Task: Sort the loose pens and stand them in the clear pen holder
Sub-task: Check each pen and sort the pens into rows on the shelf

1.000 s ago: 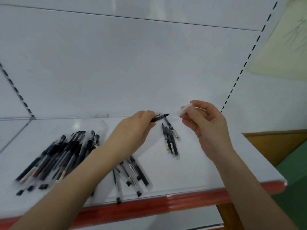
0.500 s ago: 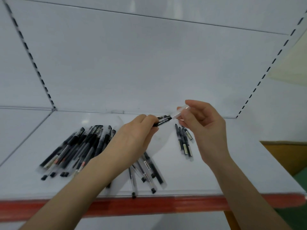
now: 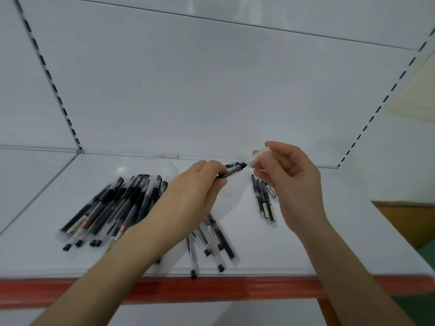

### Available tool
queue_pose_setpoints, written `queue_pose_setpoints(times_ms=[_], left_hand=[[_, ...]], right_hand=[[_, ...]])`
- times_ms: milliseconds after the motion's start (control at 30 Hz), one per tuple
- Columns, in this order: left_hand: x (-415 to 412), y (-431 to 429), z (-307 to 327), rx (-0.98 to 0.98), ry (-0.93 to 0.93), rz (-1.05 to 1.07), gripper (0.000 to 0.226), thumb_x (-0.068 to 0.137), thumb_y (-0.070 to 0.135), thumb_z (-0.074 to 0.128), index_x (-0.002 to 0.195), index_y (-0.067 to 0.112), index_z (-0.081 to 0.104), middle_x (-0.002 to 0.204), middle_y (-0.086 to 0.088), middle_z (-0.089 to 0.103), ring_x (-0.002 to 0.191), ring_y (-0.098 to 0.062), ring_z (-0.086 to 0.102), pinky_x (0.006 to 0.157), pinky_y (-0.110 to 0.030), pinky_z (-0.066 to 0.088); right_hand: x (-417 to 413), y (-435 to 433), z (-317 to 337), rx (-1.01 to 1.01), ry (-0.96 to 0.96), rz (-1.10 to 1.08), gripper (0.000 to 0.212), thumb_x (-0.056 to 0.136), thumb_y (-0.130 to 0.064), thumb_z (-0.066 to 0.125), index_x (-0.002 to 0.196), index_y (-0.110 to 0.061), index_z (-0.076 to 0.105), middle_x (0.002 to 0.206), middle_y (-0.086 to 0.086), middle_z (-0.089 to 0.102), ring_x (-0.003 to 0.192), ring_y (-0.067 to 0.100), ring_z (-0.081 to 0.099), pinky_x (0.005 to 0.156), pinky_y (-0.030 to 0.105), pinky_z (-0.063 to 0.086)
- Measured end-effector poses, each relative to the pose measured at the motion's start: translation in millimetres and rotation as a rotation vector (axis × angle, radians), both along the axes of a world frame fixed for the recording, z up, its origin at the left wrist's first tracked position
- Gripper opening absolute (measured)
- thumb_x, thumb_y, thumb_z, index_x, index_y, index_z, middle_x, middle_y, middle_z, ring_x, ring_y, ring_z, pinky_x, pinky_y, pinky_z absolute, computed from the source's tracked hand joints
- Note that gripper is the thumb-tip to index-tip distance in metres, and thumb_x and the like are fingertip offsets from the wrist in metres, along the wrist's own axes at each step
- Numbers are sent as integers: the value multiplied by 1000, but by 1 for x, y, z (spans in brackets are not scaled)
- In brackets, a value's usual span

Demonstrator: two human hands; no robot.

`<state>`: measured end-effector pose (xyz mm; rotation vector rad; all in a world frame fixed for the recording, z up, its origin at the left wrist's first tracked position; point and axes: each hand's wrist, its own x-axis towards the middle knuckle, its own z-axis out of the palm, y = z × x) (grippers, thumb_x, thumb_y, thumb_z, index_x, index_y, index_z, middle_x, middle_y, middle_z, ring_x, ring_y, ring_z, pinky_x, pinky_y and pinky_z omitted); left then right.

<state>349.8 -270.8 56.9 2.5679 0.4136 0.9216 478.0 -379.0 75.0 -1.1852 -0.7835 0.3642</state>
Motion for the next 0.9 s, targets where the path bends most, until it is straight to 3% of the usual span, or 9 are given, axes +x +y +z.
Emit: queue_pose_setpoints(times_ms=[100,300,567,733,800,900], left_hand=[[1,-1,1,-4,-17,-17,40,87,38,32,102,10,57,86,2,56,77,-11,43,66,-23,33],[-1,-2,2,-63,-44,-7,23,87,25,43,97,10,58,69,22,39,74,11,45,67,-1,32],[-1,-3,0,-74,-29,-25,23,89,25,46,99,9,59,70,21,41,76,12,45,69,-2,34],[-6,3,-3,-97,-43,17,24,88,29,45,99,13,60,72,20,46,78,9,46,68,-4,35],[-7,6,-4,-94,-63,39,24,87,29,45,97,14,61,72,20,48,78,9,46,69,-4,36],[-7,8,-4,-70,-80,35,29,88,35,42,97,15,61,72,18,49,78,8,46,69,-4,36]], right_hand=[[0,2,0,11,77,33,10,86,-11,58,93,-18,60,74,0,72,75,11,68,69,20,53],[-4,4,-4,35,101,37,10,86,-9,57,93,-16,57,72,-1,72,73,11,68,67,19,53],[-1,8,0,40,151,57,23,82,-6,62,97,-22,59,83,2,71,84,18,70,71,20,53],[14,0,5,-117,-16,-42,19,86,-12,61,98,-27,60,78,-7,68,67,1,60,59,14,47],[18,-3,5,-185,-84,-2,12,87,-11,59,90,-22,62,73,-9,67,63,0,57,57,12,46],[20,-6,8,-263,-228,49,19,91,-11,52,84,-24,65,64,-17,63,60,-2,54,58,10,45]])
